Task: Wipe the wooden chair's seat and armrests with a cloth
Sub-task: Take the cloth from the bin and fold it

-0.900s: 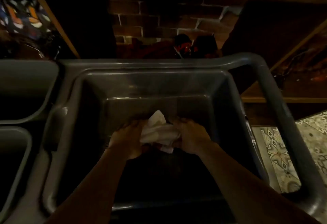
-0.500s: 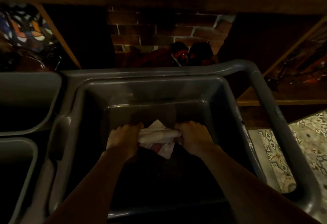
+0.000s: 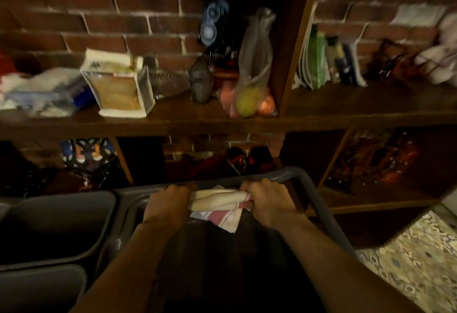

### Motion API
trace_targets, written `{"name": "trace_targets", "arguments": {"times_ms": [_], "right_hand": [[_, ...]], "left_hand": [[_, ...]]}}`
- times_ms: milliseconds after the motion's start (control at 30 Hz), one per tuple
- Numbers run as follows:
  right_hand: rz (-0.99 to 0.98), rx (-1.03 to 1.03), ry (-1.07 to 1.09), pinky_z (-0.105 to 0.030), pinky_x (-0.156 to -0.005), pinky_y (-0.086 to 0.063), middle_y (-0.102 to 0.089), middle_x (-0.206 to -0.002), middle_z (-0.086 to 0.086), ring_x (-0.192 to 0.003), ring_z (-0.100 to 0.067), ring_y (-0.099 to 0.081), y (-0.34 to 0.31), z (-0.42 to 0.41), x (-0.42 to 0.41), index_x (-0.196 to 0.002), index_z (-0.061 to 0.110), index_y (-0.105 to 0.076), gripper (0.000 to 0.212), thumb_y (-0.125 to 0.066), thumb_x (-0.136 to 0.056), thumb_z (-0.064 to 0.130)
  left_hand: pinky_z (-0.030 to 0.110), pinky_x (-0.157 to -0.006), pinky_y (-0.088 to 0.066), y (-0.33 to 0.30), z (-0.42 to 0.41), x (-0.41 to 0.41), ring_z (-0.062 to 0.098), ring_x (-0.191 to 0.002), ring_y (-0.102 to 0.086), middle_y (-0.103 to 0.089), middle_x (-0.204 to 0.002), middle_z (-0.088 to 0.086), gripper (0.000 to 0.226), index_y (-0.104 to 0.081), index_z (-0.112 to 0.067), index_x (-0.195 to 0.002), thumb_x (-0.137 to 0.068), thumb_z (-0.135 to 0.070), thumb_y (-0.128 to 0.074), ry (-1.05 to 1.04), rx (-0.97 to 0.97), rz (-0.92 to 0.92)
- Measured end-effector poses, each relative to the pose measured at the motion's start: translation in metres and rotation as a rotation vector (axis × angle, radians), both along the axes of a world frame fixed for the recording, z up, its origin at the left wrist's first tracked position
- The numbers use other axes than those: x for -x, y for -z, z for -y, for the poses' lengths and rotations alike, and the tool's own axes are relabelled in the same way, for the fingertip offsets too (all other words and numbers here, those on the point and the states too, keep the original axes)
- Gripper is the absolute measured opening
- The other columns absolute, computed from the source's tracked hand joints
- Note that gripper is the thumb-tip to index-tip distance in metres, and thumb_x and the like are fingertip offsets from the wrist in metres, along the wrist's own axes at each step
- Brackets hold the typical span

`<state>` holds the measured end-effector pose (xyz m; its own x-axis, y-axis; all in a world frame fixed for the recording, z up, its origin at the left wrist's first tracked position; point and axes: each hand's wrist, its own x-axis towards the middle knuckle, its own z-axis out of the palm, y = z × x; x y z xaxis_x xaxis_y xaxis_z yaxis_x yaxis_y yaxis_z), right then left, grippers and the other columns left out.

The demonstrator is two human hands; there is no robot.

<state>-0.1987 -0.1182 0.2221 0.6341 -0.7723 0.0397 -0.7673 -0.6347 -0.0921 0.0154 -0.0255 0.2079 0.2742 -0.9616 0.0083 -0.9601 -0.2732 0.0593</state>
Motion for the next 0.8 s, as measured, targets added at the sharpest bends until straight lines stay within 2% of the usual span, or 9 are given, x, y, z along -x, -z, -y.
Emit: {"name": "trace_targets", "arguments": {"times_ms": [100,200,333,500,567,633,733,800], "right_hand": [[0.031,0.095,0.012,-0.041,-0.079,-0.05,-0.067,-0.114,-0.003,-0.104,-0.029,-0.064,-0.043,-0.002,0.005,-0.116,0.027,-0.059,0.026,-0.064,-0.091,0.021],[0.078,0.16,0.034,-0.041,-0.08,-0.05,-0.067,-0.114,-0.003,-0.104,-0.029,-0.065,-0.083,-0.004,0.014,-0.114,0.03,-0.06,0.026,-0.066,-0.09,0.022],[0.12,0.205,0.076,-0.041,-0.083,-0.049,-0.067,-0.116,-0.003,-0.107,-0.032,-0.064,-0.128,-0.007,0.03,-0.115,0.033,-0.06,0.03,-0.066,-0.087,0.023],[0.139,0.297,0.113,-0.04,-0.079,-0.048,-0.067,-0.115,-0.005,-0.105,-0.035,-0.063,-0.168,-0.011,0.057,-0.114,0.031,-0.061,0.028,-0.065,-0.087,0.026],[0.151,0.323,0.133,-0.039,-0.076,-0.047,-0.066,-0.113,-0.004,-0.104,-0.034,-0.063,-0.177,-0.013,0.071,-0.114,0.029,-0.06,0.027,-0.066,-0.087,0.027],[0.153,0.335,0.16,-0.041,-0.077,-0.047,-0.066,-0.112,-0.004,-0.104,-0.034,-0.062,-0.182,-0.015,0.084,-0.113,0.027,-0.059,0.025,-0.065,-0.089,0.028],[0.132,0.323,0.243,-0.041,-0.074,-0.042,-0.065,-0.11,-0.006,-0.103,-0.034,-0.062,-0.182,-0.017,0.112,-0.113,0.026,-0.058,0.025,-0.064,-0.09,0.029],[0.123,0.311,0.309,-0.041,-0.074,-0.041,-0.065,-0.109,-0.007,-0.103,-0.035,-0.062,-0.178,-0.017,0.137,-0.113,0.027,-0.058,0.022,-0.062,-0.091,0.029]], "left_hand": [[0.035,-0.083,-0.047,-0.04,0.002,0.003,0.021,-0.108,-0.064,-0.066,-0.123,-0.004,0.043,-0.05,-0.04,-0.128,-0.088,-0.034,-0.066,0.023,0.098,0.046],[0.038,-0.087,-0.047,-0.084,0.007,0.008,0.024,-0.114,-0.062,-0.064,-0.127,-0.002,0.048,-0.049,-0.039,-0.132,-0.087,-0.038,-0.067,0.054,0.15,0.077],[0.038,-0.086,-0.048,-0.134,0.01,0.019,0.026,-0.112,-0.063,-0.066,-0.124,0.0,0.046,-0.049,-0.039,-0.128,-0.086,-0.04,-0.066,0.107,0.21,0.079],[0.035,-0.077,-0.048,-0.178,0.013,0.042,0.028,-0.103,-0.065,-0.067,-0.113,-0.003,0.07,-0.053,-0.036,-0.116,-0.062,-0.074,-0.074,0.184,0.258,0.043],[0.036,-0.079,-0.051,-0.187,0.02,0.053,0.026,-0.101,-0.066,-0.067,-0.11,-0.005,0.073,-0.052,-0.036,-0.112,-0.058,-0.076,-0.078,0.2,0.268,0.061],[0.035,-0.076,-0.048,-0.191,0.026,0.064,0.027,-0.101,-0.066,-0.067,-0.108,-0.003,0.073,-0.054,-0.035,-0.111,-0.057,-0.08,-0.076,0.223,0.277,0.028],[0.034,-0.072,-0.038,-0.191,0.04,0.088,0.028,-0.104,-0.064,-0.067,-0.115,0.0,0.057,-0.054,-0.034,-0.115,-0.073,-0.069,-0.07,0.314,0.298,0.01],[0.034,-0.072,-0.039,-0.189,0.051,0.111,0.028,-0.103,-0.064,-0.067,-0.114,-0.001,0.046,-0.055,-0.033,-0.113,-0.078,-0.061,-0.069,0.388,0.305,-0.004]]}}
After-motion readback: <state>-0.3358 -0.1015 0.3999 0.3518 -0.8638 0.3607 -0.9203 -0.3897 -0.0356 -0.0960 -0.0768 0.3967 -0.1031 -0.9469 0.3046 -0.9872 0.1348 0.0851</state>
